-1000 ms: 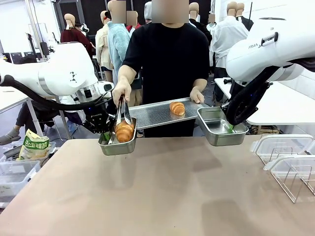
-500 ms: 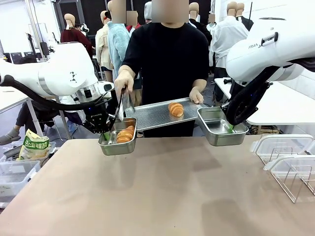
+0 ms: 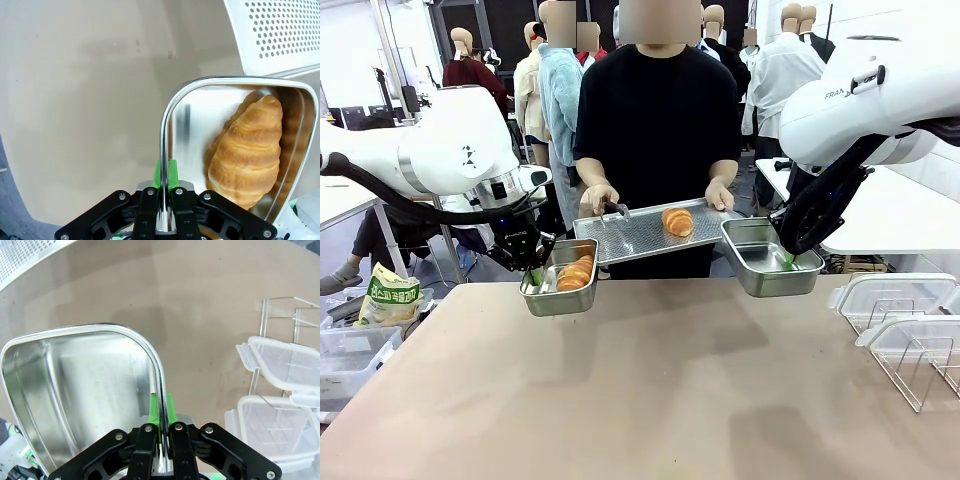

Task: Place the bread in airtight containers.
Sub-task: Once an object is inside an Airtight Container , place the container in the center of the table.

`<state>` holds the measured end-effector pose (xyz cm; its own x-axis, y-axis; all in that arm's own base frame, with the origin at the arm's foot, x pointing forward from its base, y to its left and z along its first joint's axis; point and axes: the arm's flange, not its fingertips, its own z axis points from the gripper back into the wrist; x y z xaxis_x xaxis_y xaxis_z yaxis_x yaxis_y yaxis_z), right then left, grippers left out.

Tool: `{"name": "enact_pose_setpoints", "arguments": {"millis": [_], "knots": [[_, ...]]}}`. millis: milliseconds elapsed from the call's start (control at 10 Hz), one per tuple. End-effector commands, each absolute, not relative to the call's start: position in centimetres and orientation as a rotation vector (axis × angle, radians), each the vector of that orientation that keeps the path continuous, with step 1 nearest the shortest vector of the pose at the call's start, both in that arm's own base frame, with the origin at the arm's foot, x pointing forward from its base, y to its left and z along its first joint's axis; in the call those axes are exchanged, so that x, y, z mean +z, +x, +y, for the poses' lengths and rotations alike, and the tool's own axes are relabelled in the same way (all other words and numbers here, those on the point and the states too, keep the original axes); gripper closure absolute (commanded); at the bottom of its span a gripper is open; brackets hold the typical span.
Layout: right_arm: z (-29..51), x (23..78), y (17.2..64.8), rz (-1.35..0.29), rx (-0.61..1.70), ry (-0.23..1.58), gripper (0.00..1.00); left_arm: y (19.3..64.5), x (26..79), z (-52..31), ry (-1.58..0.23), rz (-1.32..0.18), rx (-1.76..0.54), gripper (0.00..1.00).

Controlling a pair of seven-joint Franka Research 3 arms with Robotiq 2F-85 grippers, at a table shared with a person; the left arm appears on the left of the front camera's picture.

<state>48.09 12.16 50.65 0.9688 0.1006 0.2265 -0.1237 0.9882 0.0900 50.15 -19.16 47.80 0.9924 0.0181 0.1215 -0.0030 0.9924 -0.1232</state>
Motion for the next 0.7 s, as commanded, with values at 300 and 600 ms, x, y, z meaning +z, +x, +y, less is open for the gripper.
{"name": "enact_pose_setpoints", "arguments": {"millis": [300,600], "knots": [[12.19,50.84,48.21,-0.226,0.111,0.105,1.00,50.34,48.16,-19.04,-0.121,-0.132,0.011,1.00],[12.19,50.84,48.21,-0.226,0.111,0.105,1.00,50.34,48.16,-19.04,-0.121,-0.132,0.011,1.00]]}}
